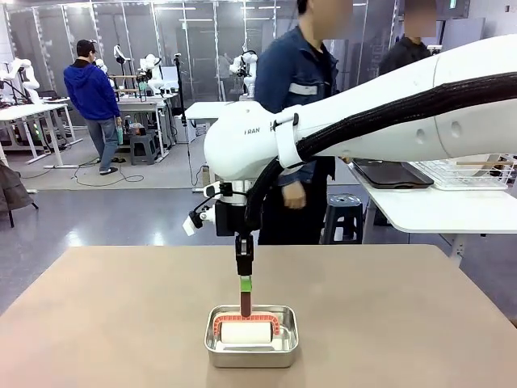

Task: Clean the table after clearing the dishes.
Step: Place the Lint Roller back on top of the Airtight Container.

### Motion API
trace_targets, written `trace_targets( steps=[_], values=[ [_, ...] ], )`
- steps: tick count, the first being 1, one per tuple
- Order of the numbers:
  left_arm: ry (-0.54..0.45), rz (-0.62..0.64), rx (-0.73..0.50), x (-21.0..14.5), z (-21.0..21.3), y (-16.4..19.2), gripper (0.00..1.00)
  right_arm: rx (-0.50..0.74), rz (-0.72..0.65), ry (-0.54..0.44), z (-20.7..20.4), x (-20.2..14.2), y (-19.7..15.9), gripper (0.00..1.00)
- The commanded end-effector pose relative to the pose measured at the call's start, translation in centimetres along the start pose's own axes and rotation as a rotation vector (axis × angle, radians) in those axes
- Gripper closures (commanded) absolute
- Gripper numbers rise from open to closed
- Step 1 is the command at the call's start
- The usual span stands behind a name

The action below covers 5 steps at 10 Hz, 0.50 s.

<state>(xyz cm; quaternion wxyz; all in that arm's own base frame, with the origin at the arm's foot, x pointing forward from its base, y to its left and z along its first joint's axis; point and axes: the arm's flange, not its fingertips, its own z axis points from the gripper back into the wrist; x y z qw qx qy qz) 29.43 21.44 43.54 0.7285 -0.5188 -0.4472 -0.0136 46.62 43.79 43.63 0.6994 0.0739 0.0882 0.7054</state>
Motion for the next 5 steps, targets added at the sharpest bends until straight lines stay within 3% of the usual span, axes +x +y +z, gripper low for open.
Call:
trace_targets(
  steps=[1, 5],
  values=[
    [0.001, 0.011, -0.008, 0.1, 0.3, -0.2, 0.00, 0.000, 0.046, 0.011, 0.0, 0.0, -0.9, 0.78],
    [0.001, 0.011, -0.008, 0.1, 0.3, -0.2, 0.00, -0.026, 0.075, -0.004, -1.4, -1.0, -3.1, 0.78]
  ],
)
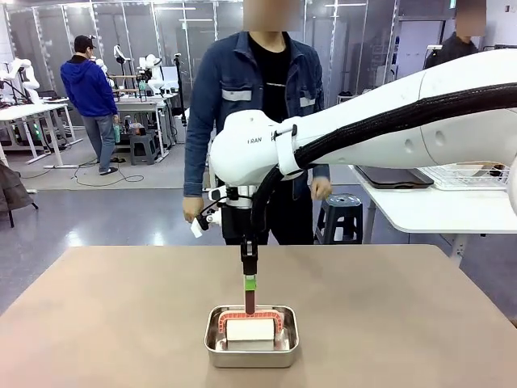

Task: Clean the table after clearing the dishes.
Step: Place the Lint Roller back on top of the Airtight Container.

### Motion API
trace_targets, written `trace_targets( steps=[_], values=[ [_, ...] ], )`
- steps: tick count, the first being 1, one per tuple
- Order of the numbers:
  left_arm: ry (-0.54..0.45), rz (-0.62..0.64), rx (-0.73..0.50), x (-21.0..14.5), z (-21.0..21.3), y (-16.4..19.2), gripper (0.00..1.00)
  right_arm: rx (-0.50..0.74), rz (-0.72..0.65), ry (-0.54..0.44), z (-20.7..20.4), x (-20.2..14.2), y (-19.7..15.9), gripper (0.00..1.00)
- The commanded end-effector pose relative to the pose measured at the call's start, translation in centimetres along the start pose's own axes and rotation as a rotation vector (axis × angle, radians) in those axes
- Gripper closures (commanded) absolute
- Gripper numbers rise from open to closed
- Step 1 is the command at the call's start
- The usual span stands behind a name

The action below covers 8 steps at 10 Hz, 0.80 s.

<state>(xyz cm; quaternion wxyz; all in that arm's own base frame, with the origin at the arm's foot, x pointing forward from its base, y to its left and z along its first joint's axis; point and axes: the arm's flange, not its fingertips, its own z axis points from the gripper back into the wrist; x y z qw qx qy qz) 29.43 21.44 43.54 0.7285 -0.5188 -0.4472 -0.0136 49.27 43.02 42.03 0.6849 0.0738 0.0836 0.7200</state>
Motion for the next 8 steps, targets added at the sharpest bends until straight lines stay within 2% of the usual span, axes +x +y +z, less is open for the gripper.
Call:
trace_targets(
  steps=[1, 2, 3, 4, 5, 6, 7, 8],
  values=[
    [0.001, 0.011, -0.008, 0.1, 0.3, -0.2, 0.00, -0.022, 0.035, -0.011, -0.5, -0.3, -0.2, 0.74],
    [0.001, 0.011, -0.008, 0.1, 0.3, -0.2, 0.00, -0.028, 0.037, -0.013, -0.4, -0.3, -0.1, 0.61],
    [0.001, 0.011, -0.008, 0.1, 0.3, -0.2, 0.00, -0.032, 0.035, -0.019, -0.3, -0.4, -0.2, 0.32],
    [0.001, 0.011, -0.008, 0.1, 0.3, -0.2, 0.00, -0.037, 0.032, -0.023, -0.1, -0.4, -0.2, 0.32],
    [0.001, 0.011, -0.008, 0.1, 0.3, -0.2, 0.00, -0.042, 0.028, -0.026, 0.1, -0.5, -0.1, 0.00],
    [0.001, 0.011, -0.008, 0.1, 0.3, -0.2, 0.00, -0.046, 0.025, -0.028, 0.3, -0.7, -0.1, 0.23],
    [0.001, 0.011, -0.008, 0.1, 0.3, -0.2, 0.00, -0.058, 0.026, -0.030, 0.7, -0.8, -0.1, 0.00],
    [0.001, 0.011, -0.008, 0.1, 0.3, -0.2, 0.00, -0.069, 0.022, -0.032, 1.1, -0.9, -0.1, 0.03]
  ],
)
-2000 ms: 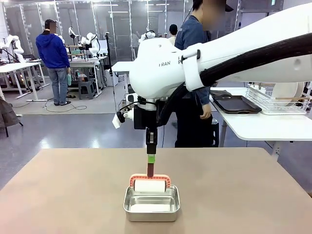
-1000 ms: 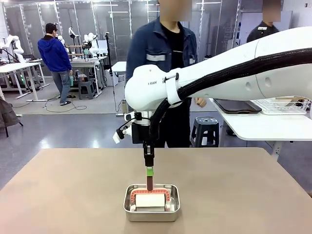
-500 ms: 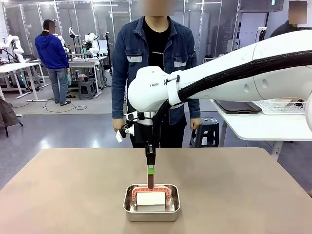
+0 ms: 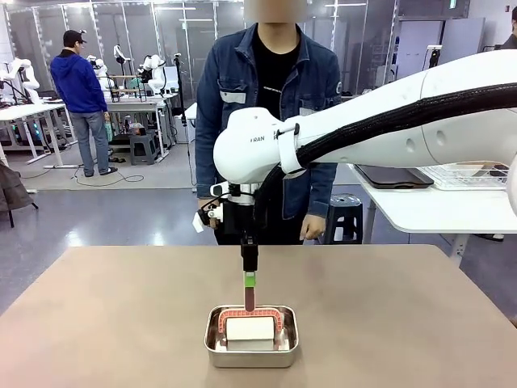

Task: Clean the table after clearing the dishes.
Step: Place the Lint Roller back on top of the Airtight Container.

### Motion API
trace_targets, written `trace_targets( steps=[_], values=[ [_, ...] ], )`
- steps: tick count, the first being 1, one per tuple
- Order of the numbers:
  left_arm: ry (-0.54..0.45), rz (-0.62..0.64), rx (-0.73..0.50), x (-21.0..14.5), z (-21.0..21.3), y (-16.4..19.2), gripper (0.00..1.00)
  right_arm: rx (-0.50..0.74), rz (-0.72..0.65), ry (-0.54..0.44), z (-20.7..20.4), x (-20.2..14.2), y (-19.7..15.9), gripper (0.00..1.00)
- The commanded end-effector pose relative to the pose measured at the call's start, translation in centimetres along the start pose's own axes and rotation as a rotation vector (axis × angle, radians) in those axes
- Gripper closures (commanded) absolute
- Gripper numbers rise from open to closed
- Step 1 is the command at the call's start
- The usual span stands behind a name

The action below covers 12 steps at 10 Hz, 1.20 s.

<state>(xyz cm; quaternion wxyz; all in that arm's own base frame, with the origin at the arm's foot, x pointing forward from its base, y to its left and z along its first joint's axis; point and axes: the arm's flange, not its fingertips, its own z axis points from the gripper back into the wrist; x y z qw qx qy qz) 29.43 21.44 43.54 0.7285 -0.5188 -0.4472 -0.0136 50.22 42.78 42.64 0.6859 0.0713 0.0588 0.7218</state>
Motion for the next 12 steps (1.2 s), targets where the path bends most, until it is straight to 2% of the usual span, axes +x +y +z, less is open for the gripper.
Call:
trace_targets(
  steps=[1, 12],
  values=[
    [0.001, 0.011, -0.008, 0.09, 0.31, -0.22, 0.00, -0.043, 0.019, -0.003, 0.80, -0.62, 0.70, 0.00],
    [0.001, 0.011, -0.008, 0.09, 0.31, -0.22, 0.00, -0.022, 0.000, -0.005, 0.97, -0.14, 0.13, 0.00]
  ],
)
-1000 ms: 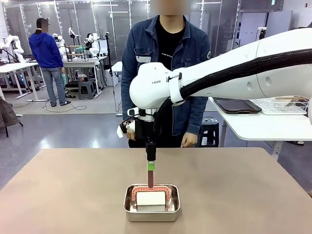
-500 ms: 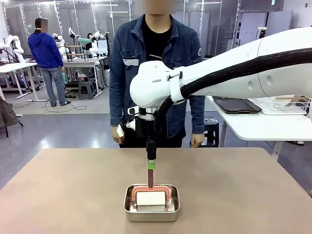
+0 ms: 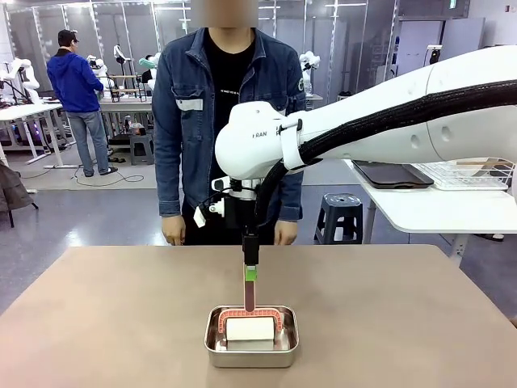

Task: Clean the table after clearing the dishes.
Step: Place the Lint Roller back on top of the Airtight Container.

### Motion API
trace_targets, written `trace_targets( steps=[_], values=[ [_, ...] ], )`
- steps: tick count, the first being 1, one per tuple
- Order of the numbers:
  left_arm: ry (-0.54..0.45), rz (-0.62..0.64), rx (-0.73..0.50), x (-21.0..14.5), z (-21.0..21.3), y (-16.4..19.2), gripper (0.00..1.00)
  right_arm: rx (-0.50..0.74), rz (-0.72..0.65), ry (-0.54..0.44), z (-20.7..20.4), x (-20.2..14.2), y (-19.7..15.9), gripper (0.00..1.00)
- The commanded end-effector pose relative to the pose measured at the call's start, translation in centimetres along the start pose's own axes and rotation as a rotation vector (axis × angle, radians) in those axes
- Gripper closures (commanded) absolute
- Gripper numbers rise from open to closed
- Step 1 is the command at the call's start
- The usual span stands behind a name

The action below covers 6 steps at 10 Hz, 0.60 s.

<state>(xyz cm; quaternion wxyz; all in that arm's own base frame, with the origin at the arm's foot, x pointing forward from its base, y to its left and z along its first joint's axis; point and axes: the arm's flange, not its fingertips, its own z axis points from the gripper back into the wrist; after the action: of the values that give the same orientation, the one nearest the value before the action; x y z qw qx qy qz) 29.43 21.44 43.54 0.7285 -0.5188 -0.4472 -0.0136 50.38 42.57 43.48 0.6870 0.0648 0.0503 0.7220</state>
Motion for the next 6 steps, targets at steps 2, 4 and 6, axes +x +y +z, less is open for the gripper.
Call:
trace_targets(
  steps=[2, 4, 6],
  values=[
    [0.001, 0.011, -0.008, 0.1, 0.3, -0.2, 0.00, 0.000, 0.001, -0.002, 0.1, 0.1, 0.1, 0.00],
    [0.001, 0.011, -0.008, 0.1, 0.3, -0.2, 0.00, 0.000, 0.000, 0.000, 0.0, 0.0, 0.0, 0.00],
    [0.001, 0.011, -0.008, 0.1, 0.3, -0.2, 0.00, 0.073, -0.079, -0.289, 4.0, -4.1, 0.2, 0.00]
  ],
)
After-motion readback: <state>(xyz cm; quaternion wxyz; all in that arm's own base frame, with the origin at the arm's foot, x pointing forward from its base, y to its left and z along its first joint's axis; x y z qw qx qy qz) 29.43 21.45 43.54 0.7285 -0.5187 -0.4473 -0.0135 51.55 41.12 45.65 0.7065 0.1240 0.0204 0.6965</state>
